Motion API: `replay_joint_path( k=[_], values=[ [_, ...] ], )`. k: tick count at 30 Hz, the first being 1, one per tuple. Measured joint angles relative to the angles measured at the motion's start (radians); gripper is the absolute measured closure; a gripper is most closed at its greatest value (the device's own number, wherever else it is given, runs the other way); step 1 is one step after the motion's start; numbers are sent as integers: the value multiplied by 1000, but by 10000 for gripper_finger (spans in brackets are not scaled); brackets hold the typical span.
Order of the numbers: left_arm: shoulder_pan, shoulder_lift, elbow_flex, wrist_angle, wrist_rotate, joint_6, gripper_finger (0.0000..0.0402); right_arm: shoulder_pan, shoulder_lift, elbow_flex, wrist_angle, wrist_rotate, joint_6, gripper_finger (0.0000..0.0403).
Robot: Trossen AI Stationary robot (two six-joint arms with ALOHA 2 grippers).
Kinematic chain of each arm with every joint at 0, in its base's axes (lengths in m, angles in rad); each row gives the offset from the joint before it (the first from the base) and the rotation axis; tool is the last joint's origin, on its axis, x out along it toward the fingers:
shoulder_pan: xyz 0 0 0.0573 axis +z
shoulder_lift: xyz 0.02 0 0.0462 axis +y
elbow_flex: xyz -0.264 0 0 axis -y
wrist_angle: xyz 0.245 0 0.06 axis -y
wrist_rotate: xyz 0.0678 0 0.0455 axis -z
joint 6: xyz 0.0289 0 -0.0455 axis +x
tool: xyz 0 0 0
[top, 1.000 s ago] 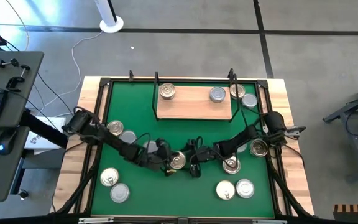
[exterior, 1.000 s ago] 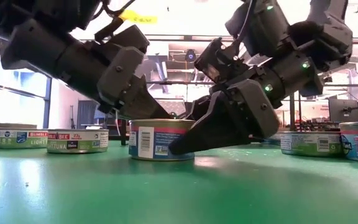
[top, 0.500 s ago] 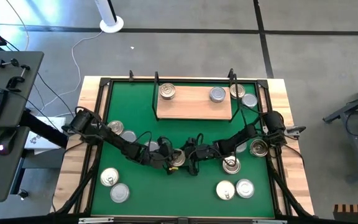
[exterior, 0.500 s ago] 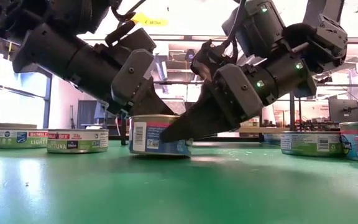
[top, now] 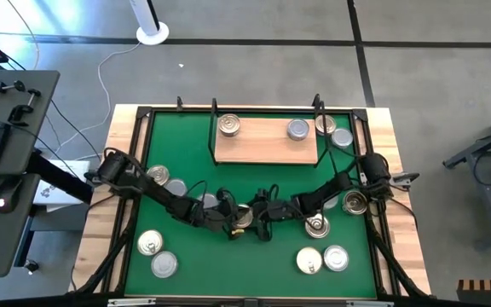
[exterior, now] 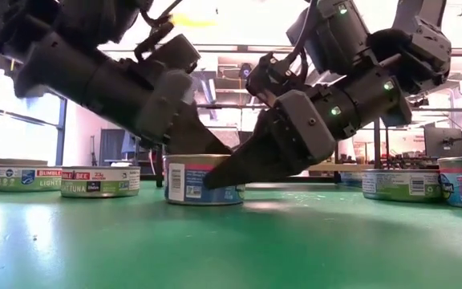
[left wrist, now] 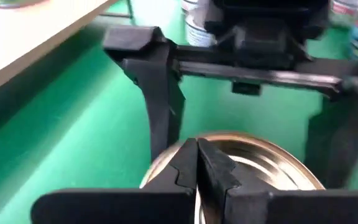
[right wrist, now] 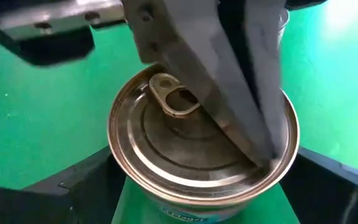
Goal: Stack canned seafood by type on shelf
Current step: Put the blue/pink tuna can on the shelf
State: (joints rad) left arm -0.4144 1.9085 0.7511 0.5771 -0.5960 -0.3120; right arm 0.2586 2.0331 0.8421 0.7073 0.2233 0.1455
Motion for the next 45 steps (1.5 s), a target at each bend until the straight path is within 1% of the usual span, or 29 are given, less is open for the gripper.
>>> replay_joint_path(
  k=[3, 6, 12, 15, 19, 23, 25, 27, 30, 36, 38, 41, 45],
  values=[
    [-25, -58, -2, -42, 44, 0, 401, 16, 0, 0, -16, 77, 16, 42],
    [-46, -140, 1, -104, 36, -12, 401, 32, -5, 0, -49, 150, 41, 43],
    [-126, -311, 1, -337, -16, -113, 401, 57, -24, -2, -77, 182, 60, 43],
    [-181, -376, 2, -480, -100, -183, 401, 63, -53, -4, -105, 204, 56, 43],
    [-262, -434, 2, -679, -249, -322, 401, 63, -116, -4, -145, 231, 56, 43],
    [-324, -449, 2, -845, -370, -502, 401, 42, -182, -4, -179, 239, 45, 45],
    [-349, -448, 2, -905, -412, -583, 401, 22, -217, -4, -201, 241, 33, 45],
    [-365, -442, 1, -947, -438, -652, 401, -8, -247, 6, -238, 248, 30, 45],
    [-376, -431, 1, -971, -461, -704, 402, -80, -282, 58, -375, 247, 33, 45],
    [-378, -423, 1, -974, -472, -708, 401, -284, -274, 257, -704, 236, 0, 43],
    [-378, -422, 1, -975, -480, -708, 401, -353, -260, 310, -785, 209, -15, 42],
    [-376, -422, 1, -965, -503, -709, 401, -443, -248, 348, -830, 173, -29, 41],
    [-328, -423, 2, -912, -516, -696, 402, -535, -247, 337, -817, 96, -38, 40]
  ],
)
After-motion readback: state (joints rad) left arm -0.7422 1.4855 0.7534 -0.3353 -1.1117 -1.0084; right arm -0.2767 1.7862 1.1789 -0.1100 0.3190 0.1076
